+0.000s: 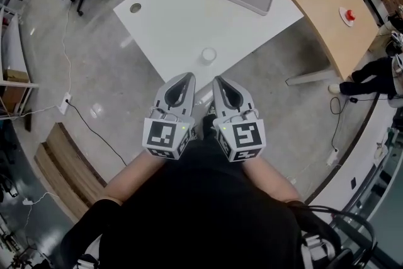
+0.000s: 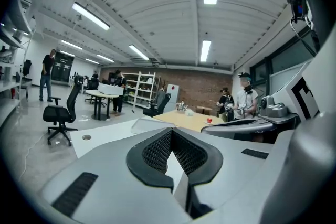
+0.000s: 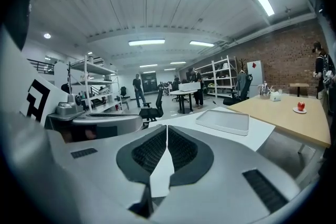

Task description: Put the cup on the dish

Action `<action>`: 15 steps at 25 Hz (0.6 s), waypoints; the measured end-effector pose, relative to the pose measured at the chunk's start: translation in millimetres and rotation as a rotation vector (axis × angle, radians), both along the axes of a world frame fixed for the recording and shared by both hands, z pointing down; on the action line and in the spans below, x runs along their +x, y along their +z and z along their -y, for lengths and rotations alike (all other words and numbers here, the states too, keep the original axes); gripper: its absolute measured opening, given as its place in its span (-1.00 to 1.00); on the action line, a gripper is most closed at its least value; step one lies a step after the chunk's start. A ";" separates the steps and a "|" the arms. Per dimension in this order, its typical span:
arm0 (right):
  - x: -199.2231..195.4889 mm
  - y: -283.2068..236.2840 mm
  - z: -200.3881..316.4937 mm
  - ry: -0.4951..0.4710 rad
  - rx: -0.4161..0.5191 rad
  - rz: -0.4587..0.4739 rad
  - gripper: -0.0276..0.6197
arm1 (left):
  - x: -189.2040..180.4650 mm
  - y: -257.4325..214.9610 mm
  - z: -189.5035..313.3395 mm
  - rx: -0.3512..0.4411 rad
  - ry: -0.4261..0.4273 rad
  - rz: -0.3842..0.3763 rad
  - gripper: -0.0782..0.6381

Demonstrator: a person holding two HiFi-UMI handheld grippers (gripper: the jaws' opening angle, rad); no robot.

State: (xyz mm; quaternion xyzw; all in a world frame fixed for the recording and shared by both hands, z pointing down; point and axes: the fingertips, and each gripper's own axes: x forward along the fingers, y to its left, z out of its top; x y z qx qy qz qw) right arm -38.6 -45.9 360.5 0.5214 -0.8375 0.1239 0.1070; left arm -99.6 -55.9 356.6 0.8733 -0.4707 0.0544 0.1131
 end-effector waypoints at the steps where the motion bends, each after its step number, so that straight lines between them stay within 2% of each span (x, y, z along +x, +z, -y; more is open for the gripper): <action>1: 3.0 3.9 4.7 -0.010 -0.005 -0.002 -0.87 | 2.0 4.2 5.0 -0.007 -0.009 0.008 -0.76; 6: 12.2 35.2 31.2 -0.100 -0.018 -0.076 -0.87 | 14.9 29.0 33.8 -0.030 -0.047 0.050 -0.76; 15: 24.0 111.1 84.3 -0.238 -0.152 -0.128 -0.86 | 32.8 85.2 95.8 -0.107 -0.103 0.116 -0.76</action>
